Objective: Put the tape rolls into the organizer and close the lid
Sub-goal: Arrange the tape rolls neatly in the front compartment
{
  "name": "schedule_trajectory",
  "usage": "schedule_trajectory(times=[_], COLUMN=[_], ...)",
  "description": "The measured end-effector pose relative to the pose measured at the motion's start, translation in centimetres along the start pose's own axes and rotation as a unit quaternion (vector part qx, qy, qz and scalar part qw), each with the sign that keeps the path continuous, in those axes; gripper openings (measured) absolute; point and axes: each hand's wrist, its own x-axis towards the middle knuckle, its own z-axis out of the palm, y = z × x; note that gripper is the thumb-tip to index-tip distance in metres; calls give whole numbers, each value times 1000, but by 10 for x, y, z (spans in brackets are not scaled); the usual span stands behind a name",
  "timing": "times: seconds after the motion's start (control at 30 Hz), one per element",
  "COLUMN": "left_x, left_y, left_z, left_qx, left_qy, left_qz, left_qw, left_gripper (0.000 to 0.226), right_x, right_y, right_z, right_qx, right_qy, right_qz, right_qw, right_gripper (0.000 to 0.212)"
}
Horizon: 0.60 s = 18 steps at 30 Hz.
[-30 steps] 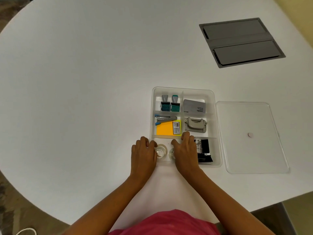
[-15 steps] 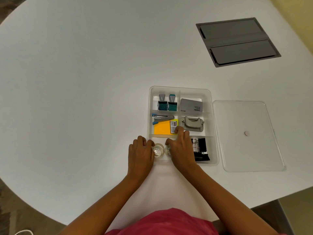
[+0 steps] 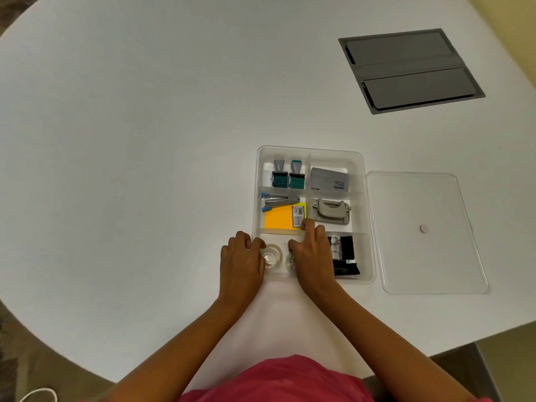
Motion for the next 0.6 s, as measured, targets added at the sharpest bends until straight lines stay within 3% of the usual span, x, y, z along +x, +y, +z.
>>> schedule_trajectory(times=[0.27, 0.4, 0.6], left_x=[0, -2, -2], left_y=[1, 0, 4], left_z=[-1, -1, -3], left_qx=[-13, -27, -81], left_qy=[-3, -3, 4], left_qz=[-6, -12, -51], left_qw=[1000, 1000, 995], left_gripper=[14, 21, 34], right_x=[-2, -6, -3], right_y=[-2, -10, -25], right_z=[-4, -11, -8], right_qx=[26, 63, 71], right_qy=[0, 46, 63], right_qz=[-1, 17, -9], right_qw=[1000, 997, 995], right_gripper=[27, 42, 30])
